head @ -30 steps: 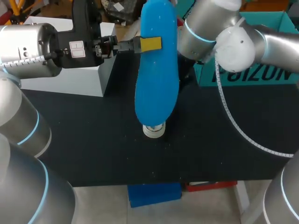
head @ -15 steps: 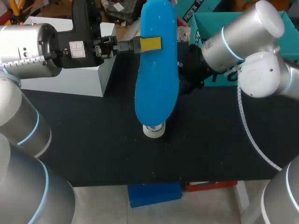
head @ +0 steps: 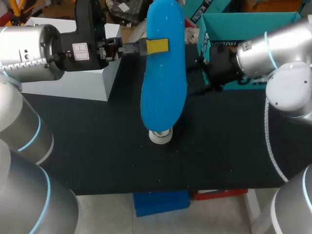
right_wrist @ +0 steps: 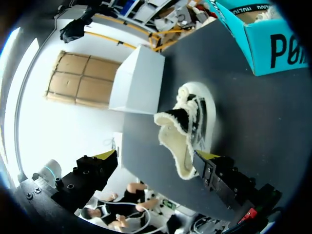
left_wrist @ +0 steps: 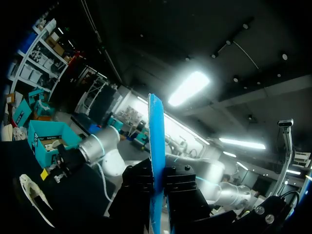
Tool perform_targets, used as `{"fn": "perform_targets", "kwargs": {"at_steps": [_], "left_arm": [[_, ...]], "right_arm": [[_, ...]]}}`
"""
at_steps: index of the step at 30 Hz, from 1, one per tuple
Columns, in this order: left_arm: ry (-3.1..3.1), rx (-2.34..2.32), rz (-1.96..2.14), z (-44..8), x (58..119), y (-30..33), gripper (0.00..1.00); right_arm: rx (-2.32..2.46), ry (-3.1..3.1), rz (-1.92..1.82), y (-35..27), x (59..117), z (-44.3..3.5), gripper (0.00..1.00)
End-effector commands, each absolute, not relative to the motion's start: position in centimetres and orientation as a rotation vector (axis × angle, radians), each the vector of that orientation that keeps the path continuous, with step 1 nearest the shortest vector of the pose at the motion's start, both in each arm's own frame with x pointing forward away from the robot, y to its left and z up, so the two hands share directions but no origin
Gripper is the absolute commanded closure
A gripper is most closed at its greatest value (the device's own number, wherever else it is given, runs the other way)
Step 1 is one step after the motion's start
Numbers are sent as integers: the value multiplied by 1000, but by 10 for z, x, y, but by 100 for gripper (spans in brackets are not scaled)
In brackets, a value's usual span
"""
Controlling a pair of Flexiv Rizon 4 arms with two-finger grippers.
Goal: Take the shoe out of the shoebox, open the shoe tongue, remove and reinsert the insole, then place the shoe into the shoebox
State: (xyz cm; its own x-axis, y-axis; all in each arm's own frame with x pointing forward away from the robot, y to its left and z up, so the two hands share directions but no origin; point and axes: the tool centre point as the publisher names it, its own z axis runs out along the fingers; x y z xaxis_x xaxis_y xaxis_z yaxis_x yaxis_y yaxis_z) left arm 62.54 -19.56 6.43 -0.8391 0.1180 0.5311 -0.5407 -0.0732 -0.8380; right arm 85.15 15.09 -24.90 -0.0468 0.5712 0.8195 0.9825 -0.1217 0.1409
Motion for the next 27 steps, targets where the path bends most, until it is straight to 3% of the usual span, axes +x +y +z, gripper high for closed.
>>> {"fn": "perform_targets", "kwargs": {"at_steps": [1,22,27], "left_arm": [[-1765,457,1959,65,625,-196,100],[-1765,457,1959,65,625,-196,100],[-1820,99,2088,63,620,-216,100]], "right_arm": [[-1422,-1408,-1298,148,849,-249,0],[-1321,-1278,-1352,151,843,-240,0],[-1321,-1278,-1352,151,843,-240,0]]}}
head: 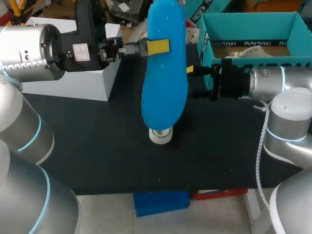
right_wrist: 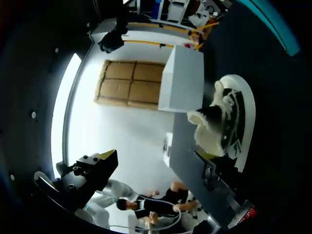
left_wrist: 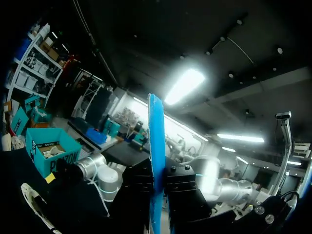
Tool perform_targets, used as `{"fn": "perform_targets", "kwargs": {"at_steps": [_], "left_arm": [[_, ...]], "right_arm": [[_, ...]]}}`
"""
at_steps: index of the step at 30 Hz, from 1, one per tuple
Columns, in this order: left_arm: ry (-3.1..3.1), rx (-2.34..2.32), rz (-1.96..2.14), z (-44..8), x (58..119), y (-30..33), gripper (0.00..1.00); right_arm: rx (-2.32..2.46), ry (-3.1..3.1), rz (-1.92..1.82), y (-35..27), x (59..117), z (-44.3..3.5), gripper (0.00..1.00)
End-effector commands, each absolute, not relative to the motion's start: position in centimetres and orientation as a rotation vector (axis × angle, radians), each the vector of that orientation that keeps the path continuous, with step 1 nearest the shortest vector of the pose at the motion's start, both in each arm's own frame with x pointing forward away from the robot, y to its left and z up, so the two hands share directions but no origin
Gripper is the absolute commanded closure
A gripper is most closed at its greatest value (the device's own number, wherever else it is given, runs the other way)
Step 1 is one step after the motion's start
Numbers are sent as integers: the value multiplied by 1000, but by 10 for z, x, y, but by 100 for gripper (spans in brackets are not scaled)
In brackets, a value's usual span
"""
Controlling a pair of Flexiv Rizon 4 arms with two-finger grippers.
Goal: Take the shoe out of the shoebox, open the shoe tongue, remove and reinsert the insole, then place the shoe into the shoebox
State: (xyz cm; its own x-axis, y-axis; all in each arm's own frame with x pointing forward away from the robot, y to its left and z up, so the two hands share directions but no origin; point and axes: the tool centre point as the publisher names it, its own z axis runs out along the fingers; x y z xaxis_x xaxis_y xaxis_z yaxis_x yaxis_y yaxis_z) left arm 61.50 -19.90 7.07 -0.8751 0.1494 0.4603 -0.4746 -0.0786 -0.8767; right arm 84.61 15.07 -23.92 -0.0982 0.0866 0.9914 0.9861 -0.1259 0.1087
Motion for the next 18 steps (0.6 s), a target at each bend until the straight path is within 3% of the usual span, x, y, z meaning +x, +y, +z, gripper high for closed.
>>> {"fn": "perform_targets", "kwargs": {"at_steps": [1,13,18], "left_arm": [[-1825,61,2103,58,620,-220,100],[-2200,-540,2253,-30,628,-238,100],[-2239,-531,2276,-43,636,-236,100]], "right_arm": [[-1321,-1278,-1352,151,843,-240,0],[-1321,-1278,-1352,151,843,-240,0],[-1321,-1278,-1352,151,843,-240,0]]}}
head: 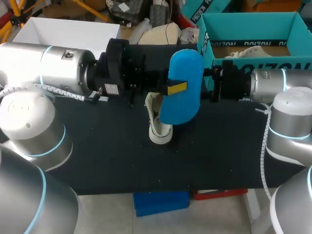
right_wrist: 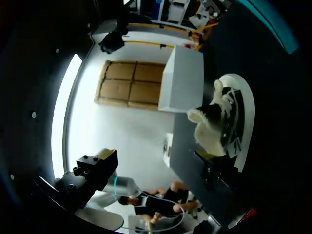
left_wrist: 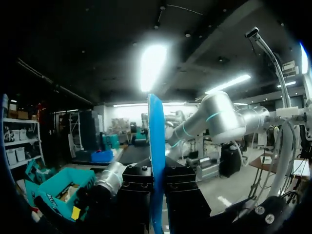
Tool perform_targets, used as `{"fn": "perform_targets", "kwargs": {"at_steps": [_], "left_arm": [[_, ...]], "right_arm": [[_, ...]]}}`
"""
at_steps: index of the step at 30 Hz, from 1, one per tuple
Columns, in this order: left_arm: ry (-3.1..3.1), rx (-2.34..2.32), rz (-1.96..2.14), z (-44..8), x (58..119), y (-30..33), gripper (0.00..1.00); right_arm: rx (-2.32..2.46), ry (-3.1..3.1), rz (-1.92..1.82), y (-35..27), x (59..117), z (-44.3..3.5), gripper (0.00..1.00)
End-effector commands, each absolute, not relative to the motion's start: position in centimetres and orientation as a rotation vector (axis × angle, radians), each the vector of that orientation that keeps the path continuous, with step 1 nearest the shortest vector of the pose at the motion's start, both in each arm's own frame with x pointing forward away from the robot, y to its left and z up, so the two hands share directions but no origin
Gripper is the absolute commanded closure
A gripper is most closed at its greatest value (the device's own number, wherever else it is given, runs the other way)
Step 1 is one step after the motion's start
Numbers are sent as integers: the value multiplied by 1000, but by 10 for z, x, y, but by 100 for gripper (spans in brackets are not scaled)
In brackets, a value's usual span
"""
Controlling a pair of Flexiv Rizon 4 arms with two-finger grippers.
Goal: Take the shoe out of the shoebox, open the shoe tongue, remove and reinsert the insole, then place the shoe into the shoebox
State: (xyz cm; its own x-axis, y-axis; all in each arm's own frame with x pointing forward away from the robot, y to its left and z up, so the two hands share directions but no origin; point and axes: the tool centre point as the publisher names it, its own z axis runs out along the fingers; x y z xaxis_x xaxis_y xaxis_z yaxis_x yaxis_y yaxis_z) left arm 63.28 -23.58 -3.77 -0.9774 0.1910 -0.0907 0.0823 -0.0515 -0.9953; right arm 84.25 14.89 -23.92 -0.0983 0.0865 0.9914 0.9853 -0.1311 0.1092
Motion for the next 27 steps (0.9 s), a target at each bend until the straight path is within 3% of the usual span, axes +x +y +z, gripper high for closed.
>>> {"fn": "perform_targets", "kwargs": {"at_steps": [1,17,18,21,27], "left_arm": [[-2239,-531,2276,-43,636,-236,100],[-2239,-531,2276,-43,636,-236,100],[-2244,-648,2331,-43,612,-234,100],[-2263,-872,2409,-60,574,-223,100],[-2474,-1153,2368,-114,566,-213,100]], "right_arm": [[-1321,-1278,-1352,151,843,-240,0],[-1321,-1278,-1352,151,843,-240,0],[-1321,-1278,-1352,151,843,-240,0],[-1321,-1278,-1352,151,843,-240,0],[-1321,-1278,-1352,151,843,-240,0]]}}
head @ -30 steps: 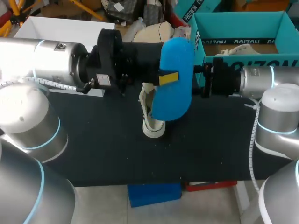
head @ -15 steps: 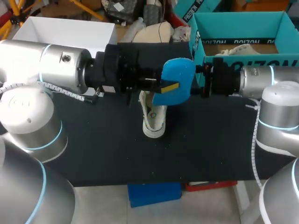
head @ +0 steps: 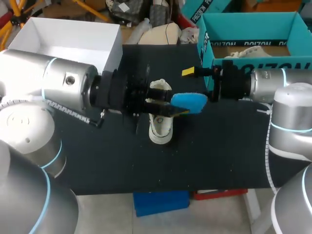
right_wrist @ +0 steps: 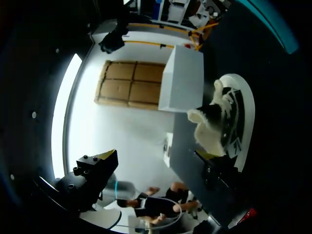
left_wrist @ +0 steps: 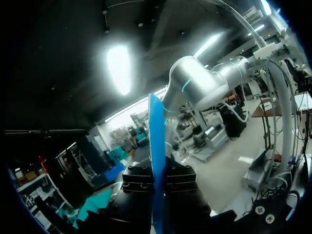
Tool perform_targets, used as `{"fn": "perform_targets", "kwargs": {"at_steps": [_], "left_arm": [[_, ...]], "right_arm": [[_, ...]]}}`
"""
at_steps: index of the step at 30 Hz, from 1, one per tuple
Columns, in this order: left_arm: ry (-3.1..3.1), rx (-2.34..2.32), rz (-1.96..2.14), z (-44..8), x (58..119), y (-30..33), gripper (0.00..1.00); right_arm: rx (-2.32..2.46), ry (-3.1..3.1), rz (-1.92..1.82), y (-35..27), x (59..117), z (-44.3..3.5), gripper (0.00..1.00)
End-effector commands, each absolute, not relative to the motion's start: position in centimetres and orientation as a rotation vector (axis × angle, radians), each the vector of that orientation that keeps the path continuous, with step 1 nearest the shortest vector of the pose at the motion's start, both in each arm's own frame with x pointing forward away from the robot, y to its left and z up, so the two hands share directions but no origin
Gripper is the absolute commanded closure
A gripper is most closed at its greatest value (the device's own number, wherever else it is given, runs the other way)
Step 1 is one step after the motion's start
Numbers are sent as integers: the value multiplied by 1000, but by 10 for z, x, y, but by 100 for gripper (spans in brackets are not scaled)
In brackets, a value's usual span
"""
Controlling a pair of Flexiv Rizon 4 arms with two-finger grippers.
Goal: Take the shoe out of the shoebox, open the shoe tongue, remove and reinsert the insole, then place the shoe into the shoebox
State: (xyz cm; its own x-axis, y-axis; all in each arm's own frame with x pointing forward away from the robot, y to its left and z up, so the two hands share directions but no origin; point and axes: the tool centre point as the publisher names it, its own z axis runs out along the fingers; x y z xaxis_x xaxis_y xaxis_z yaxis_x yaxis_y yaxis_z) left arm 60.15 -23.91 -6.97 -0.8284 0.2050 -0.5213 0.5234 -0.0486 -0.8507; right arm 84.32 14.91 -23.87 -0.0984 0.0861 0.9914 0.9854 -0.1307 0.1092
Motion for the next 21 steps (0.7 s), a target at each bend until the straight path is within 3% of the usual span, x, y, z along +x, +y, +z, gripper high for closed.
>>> {"fn": "perform_targets", "kwargs": {"at_steps": [1,10,21], "left_arm": [[1797,875,-1700,-122,567,-210,100],[1570,1101,-1479,-192,585,-188,100],[1570,1101,-1479,-192,585,-188,100]], "right_arm": [[-1321,-1278,-1352,151,843,-240,0],[-1321,-1278,-1352,151,843,-240,0],[-1321,-1278,-1352,151,843,-240,0]]}}
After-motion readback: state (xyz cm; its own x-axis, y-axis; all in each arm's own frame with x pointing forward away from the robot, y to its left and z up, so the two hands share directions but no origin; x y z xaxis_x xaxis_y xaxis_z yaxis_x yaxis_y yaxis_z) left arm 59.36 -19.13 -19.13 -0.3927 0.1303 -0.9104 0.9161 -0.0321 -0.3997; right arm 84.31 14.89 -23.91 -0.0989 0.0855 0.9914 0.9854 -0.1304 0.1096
